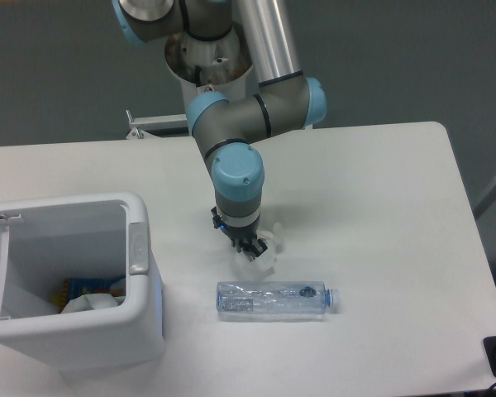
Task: Place the trash in the trash can
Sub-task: 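Lower the gripper onto the crumpled white paper and close on it, then carry the paper over the trash bin and open the gripper, then move the gripper to the clear water bottle's cap end and lower, then close the gripper on the bottle near its cap and drag it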
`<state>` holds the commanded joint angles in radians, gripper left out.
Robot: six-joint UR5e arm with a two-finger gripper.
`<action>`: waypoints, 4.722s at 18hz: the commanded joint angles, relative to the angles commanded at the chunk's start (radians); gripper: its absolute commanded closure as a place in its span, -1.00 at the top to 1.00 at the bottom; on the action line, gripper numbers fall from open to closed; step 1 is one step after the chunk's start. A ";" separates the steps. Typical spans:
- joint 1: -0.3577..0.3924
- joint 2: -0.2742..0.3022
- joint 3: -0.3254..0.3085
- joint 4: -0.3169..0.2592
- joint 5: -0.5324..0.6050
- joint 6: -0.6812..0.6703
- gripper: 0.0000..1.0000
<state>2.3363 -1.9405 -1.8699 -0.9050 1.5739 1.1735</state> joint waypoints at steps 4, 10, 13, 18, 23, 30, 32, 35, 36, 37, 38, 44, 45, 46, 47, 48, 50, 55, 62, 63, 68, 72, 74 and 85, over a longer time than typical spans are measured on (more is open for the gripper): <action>0.002 0.043 0.000 -0.017 0.002 0.011 -1.00; 0.035 0.118 0.150 -0.095 -0.069 -0.009 -1.00; 0.089 0.124 0.303 -0.095 -0.305 -0.272 -1.00; 0.138 0.126 0.452 -0.089 -0.452 -0.570 -1.00; 0.132 0.211 0.469 -0.049 -0.528 -1.013 -1.00; -0.089 0.236 0.448 -0.026 -0.523 -1.131 -1.00; -0.126 0.226 0.448 -0.025 -0.526 -1.129 -1.00; -0.176 0.200 0.453 -0.015 -0.526 -1.129 -0.91; -0.186 0.190 0.453 -0.014 -0.526 -1.124 -0.69; -0.187 0.184 0.453 -0.005 -0.525 -1.117 -0.10; -0.187 0.178 0.451 0.029 -0.522 -1.114 0.77; -0.173 0.192 0.449 0.044 -0.466 -1.212 1.00; -0.158 0.190 0.449 0.044 -0.465 -1.230 1.00; -0.140 0.190 0.448 0.043 -0.463 -1.252 1.00; -0.117 0.187 0.439 0.038 -0.440 -1.306 1.00; -0.089 0.189 0.407 0.038 -0.399 -1.384 1.00; -0.029 0.187 0.362 0.040 -0.310 -1.463 1.00; 0.101 0.163 0.296 0.040 -0.242 -1.551 1.00; 0.149 -0.021 0.298 0.040 -0.135 -1.624 1.00; 0.149 -0.043 0.301 0.041 -0.118 -1.632 1.00; 0.149 -0.141 0.316 0.040 -0.052 -1.689 1.00; 0.149 -0.204 0.325 0.048 -0.046 -1.707 1.00; 0.147 -0.219 0.330 0.048 -0.016 -1.735 1.00; 0.141 -0.244 0.316 0.048 0.012 -1.842 1.00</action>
<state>2.4774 -2.1844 -1.5539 -0.8575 1.5861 -0.6688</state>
